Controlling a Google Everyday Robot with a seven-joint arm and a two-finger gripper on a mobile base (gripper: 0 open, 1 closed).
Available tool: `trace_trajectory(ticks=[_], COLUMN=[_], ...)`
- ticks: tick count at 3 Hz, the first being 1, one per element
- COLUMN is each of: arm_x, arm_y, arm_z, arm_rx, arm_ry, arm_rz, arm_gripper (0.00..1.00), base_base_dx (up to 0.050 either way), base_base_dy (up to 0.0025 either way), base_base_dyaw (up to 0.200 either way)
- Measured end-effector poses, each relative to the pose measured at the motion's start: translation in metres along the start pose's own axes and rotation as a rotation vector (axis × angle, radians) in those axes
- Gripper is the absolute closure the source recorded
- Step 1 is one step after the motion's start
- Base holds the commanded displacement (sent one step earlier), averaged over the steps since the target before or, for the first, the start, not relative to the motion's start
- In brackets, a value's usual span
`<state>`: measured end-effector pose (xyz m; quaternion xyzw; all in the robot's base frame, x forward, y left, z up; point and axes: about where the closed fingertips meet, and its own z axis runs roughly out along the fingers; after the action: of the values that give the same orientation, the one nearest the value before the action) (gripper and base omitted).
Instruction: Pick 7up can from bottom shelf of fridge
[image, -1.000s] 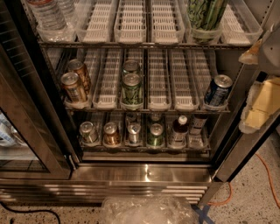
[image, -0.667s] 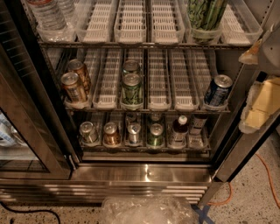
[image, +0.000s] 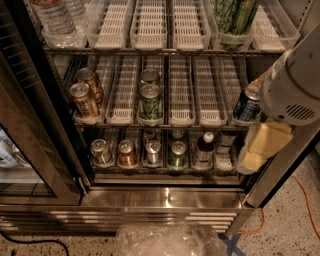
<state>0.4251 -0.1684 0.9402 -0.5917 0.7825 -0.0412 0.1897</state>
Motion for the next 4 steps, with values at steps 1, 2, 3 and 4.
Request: trace_trajectory(ticks=[1,2,3,4], arm_x=[-0.018,-0.026,-0.040,-0.056], arm_y=[0.027,0.054,0.078,0.066], arm_z=[0.038,0.075,0.119,0.115], arm_rx=[-0.015,-0.032,-0.040,0.019], arm_ry=[-0.110,-0.237,-0.366,-0.431], arm_rz=[0.040,0.072,0.067,0.055], arm_gripper=[0.00,0.00,0.00,0.00], base_base_dx=[0.000,0.000,0.000,0.000], base_base_dy=[0.00000,0.00000,0.00000,0.00000], base_base_dyaw=[0.000,0.000,0.000,0.000])
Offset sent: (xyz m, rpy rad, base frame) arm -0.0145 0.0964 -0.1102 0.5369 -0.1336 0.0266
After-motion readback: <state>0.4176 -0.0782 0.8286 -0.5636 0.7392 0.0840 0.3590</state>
